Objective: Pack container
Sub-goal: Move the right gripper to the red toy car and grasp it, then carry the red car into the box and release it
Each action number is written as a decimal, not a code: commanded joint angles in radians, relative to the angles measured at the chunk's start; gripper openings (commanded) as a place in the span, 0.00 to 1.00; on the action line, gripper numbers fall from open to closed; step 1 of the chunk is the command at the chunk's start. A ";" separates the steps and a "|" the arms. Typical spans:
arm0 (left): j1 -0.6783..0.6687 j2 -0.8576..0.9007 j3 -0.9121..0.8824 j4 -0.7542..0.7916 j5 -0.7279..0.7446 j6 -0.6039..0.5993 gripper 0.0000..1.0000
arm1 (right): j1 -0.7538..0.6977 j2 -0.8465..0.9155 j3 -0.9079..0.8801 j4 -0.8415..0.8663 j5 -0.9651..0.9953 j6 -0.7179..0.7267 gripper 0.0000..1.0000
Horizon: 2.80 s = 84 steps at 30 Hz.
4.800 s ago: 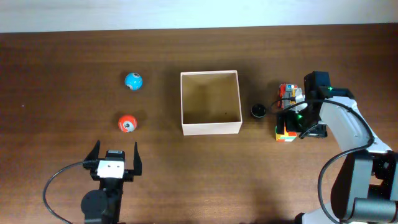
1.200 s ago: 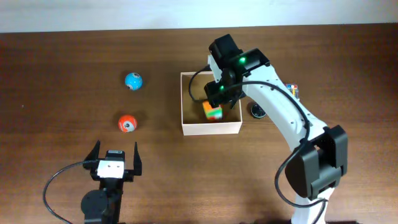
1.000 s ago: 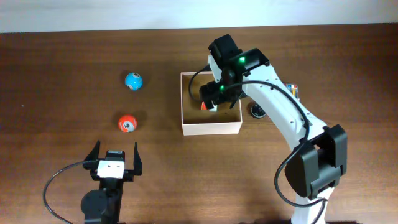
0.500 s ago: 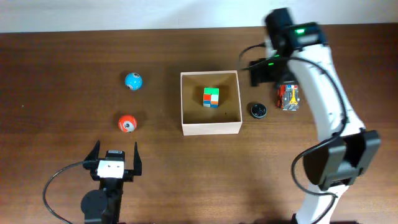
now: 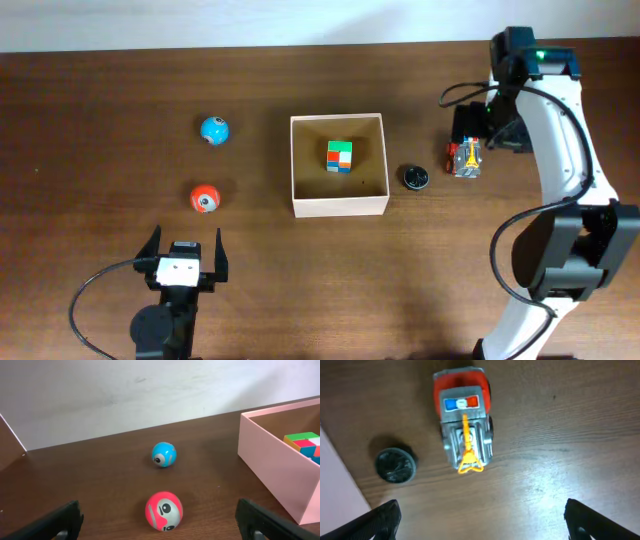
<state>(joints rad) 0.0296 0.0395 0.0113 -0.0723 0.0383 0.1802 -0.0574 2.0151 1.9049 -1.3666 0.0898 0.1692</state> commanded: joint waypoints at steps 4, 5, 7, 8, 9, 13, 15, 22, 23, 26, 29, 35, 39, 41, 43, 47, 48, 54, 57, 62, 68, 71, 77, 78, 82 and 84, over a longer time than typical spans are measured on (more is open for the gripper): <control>0.006 0.001 -0.002 -0.007 0.018 0.016 0.99 | 0.011 0.006 -0.073 0.052 -0.029 -0.068 0.99; 0.006 0.001 -0.002 -0.007 0.018 0.016 0.99 | 0.013 0.006 -0.073 0.058 -0.030 -0.068 0.99; 0.006 0.001 -0.002 -0.007 0.018 0.016 0.99 | 0.017 0.006 -0.073 0.073 -0.029 -0.068 0.99; 0.006 0.001 -0.002 -0.007 0.018 0.016 0.99 | 0.018 0.006 -0.074 0.081 -0.030 -0.068 0.99; 0.006 0.001 -0.002 -0.007 0.018 0.016 0.99 | 0.018 0.007 -0.078 0.094 -0.029 -0.068 0.99; 0.006 0.001 -0.002 -0.007 0.018 0.016 0.99 | 0.017 0.008 -0.127 0.169 -0.029 -0.068 0.99; 0.006 0.001 -0.002 -0.007 0.018 0.016 0.99 | 0.017 0.008 -0.154 0.198 -0.034 -0.068 0.99; 0.006 0.001 -0.002 -0.007 0.018 0.016 0.99 | 0.018 0.008 -0.214 0.276 -0.037 -0.113 0.99; 0.006 0.001 -0.002 -0.007 0.018 0.016 0.99 | 0.016 0.012 -0.214 0.283 -0.037 -0.114 0.99; 0.006 0.001 -0.002 -0.007 0.018 0.016 0.99 | 0.015 0.027 -0.214 0.306 -0.037 -0.121 0.99; 0.006 0.001 -0.002 -0.007 0.018 0.016 0.99 | 0.015 0.059 -0.214 0.312 -0.039 -0.121 0.99; 0.006 0.001 -0.002 -0.007 0.018 0.016 0.99 | 0.015 0.119 -0.214 0.312 -0.045 -0.142 0.99; 0.006 0.001 -0.002 -0.007 0.018 0.016 0.99 | 0.011 0.126 -0.214 0.312 -0.044 -0.144 0.99; 0.006 0.001 -0.002 -0.007 0.018 0.016 0.99 | 0.011 0.126 -0.213 0.314 -0.044 -0.144 0.99; 0.006 0.001 -0.002 -0.007 0.018 0.016 0.99 | 0.011 0.126 -0.213 0.316 -0.044 -0.143 0.85; 0.006 0.001 -0.002 -0.007 0.018 0.016 0.99 | 0.011 0.126 -0.212 0.320 -0.044 -0.143 0.46; 0.006 0.001 -0.002 -0.007 0.018 0.016 0.99 | 0.011 0.126 -0.212 0.321 -0.044 -0.143 0.44; 0.006 0.001 -0.002 -0.007 0.018 0.016 0.99 | 0.011 0.125 -0.155 0.268 -0.044 -0.134 0.36; 0.006 0.001 -0.002 -0.007 0.018 0.016 0.99 | 0.023 0.125 -0.044 0.169 -0.045 -0.116 0.35; 0.006 0.001 -0.002 -0.007 0.018 0.016 0.99 | 0.081 0.125 0.185 0.001 -0.045 -0.116 0.35; 0.006 0.001 -0.002 -0.007 0.018 0.016 0.99 | 0.229 0.125 0.449 -0.148 -0.060 -0.093 0.37; 0.006 0.001 -0.002 -0.007 0.018 0.016 0.99 | 0.310 0.125 0.479 -0.159 -0.060 -0.056 0.38; 0.006 0.001 -0.002 -0.007 0.018 0.016 0.99 | 0.442 0.131 0.452 -0.158 -0.060 -0.028 0.40; 0.006 0.001 -0.002 -0.007 0.018 0.016 0.99 | 0.456 0.132 0.452 -0.156 -0.059 -0.025 0.42; 0.006 0.001 -0.002 -0.007 0.018 0.016 0.99 | 0.491 0.140 0.449 -0.156 -0.060 -0.003 0.44; 0.006 0.001 -0.002 -0.007 0.018 0.016 0.99 | 0.496 0.149 0.449 -0.156 -0.060 -0.002 0.46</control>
<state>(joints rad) 0.0296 0.0395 0.0113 -0.0723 0.0387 0.1802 0.4309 2.1479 2.3592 -1.5227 0.0284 0.1436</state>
